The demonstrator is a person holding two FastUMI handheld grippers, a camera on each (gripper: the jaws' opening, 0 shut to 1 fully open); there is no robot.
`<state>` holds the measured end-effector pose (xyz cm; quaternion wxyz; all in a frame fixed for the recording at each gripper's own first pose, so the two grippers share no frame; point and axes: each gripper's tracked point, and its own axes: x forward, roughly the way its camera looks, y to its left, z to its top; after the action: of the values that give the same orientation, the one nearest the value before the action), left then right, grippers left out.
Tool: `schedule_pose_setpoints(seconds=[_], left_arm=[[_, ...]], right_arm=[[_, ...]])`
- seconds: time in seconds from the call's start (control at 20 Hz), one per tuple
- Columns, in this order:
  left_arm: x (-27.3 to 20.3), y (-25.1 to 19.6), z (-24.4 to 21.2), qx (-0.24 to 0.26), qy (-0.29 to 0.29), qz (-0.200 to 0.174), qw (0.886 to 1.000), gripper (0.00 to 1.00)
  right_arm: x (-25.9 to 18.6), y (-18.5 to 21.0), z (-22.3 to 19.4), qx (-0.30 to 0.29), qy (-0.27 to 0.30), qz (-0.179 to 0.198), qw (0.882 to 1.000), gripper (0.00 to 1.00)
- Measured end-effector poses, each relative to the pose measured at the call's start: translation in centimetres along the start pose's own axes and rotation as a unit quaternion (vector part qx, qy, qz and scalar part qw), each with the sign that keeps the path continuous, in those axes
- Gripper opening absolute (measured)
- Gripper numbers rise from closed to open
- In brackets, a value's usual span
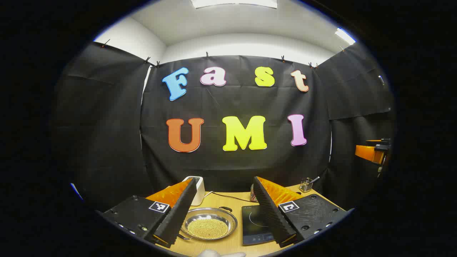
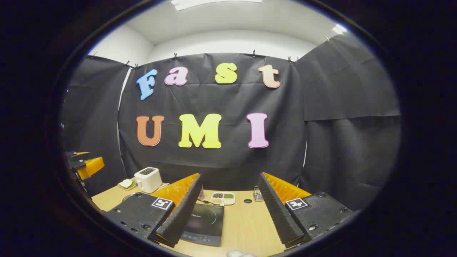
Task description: First push the handle of the pot to place it horizontally, then grasp the pot with both hands and set it on the induction cooktop.
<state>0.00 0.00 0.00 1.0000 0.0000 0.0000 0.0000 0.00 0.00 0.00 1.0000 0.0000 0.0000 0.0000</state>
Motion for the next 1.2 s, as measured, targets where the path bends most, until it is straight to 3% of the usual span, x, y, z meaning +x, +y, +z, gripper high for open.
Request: schedule_pose_setpoints(seconds=[0.5, 0.7, 0.75, 0.85, 0.9, 0.95, 1.0, 1.05, 1.1, 1.15, 1.2], left_arm=[[-0.2, 1.6, 0.1, -0.016, 0.001, 0.003, 1.0, 0.95], [-0.3, 1.9, -0.2, -0.018, 0.008, -0.002, 1.0, 0.91], [-0.5, 1.9, -0.4, -0.021, 0.011, -0.006, 1.0, 0.78], [-0.6, 1.7, -1.3, -0.028, 0.028, -0.017, 0.999, 0.74], [-0.8, 1.1, -1.7, -0.032, 0.036, -0.029, 0.998, 0.65], [-0.7, 0.6, -1.9, -0.036, 0.039, -0.039, 0.998, 0.63], [-0.6, 0.7, -2.1, -0.034, 0.045, -0.041, 0.998, 0.39], [-0.7, 1.0, -2.6, -0.03, 0.05, -0.036, 0.998, 0.53], [-0.5, 1.4, -3.0, -0.022, 0.054, -0.029, 0.998, 0.19], [-0.3, 1.7, -3.4, -0.015, 0.06, -0.021, 0.998, 0.27], [-0.3, 1.8, -3.8, -0.01, 0.067, -0.016, 0.998, 0.19]], right_arm=[[-0.7, 1.9, -0.5, -0.012, 0.012, 0.012, 1.0, 0.99], [-1.0, 2.8, -1.0, -0.015, 0.018, 0.02, 1.0, 0.99], [-1.0, 3.0, -1.1, -0.018, 0.021, 0.023, 0.999, 0.99], [-1.1, 3.3, -1.4, -0.025, 0.025, 0.028, 0.999, 0.99], [-1.0, 3.4, -1.5, -0.028, 0.026, 0.03, 0.999, 0.99], [-0.8, 3.5, -1.8, -0.03, 0.028, 0.032, 0.999, 0.99], [-0.7, 3.6, -2.0, -0.031, 0.032, 0.035, 0.998, 0.99], [-0.6, 3.7, -2.4, -0.03, 0.036, 0.039, 0.998, 0.99], [-0.4, 3.7, -2.7, -0.03, 0.038, 0.043, 0.998, 1.0], [-0.1, 3.7, -3.0, -0.029, 0.04, 0.047, 0.998, 1.0], [0.2, 3.7, -3.4, -0.029, 0.047, 0.049, 0.997, 0.99]])
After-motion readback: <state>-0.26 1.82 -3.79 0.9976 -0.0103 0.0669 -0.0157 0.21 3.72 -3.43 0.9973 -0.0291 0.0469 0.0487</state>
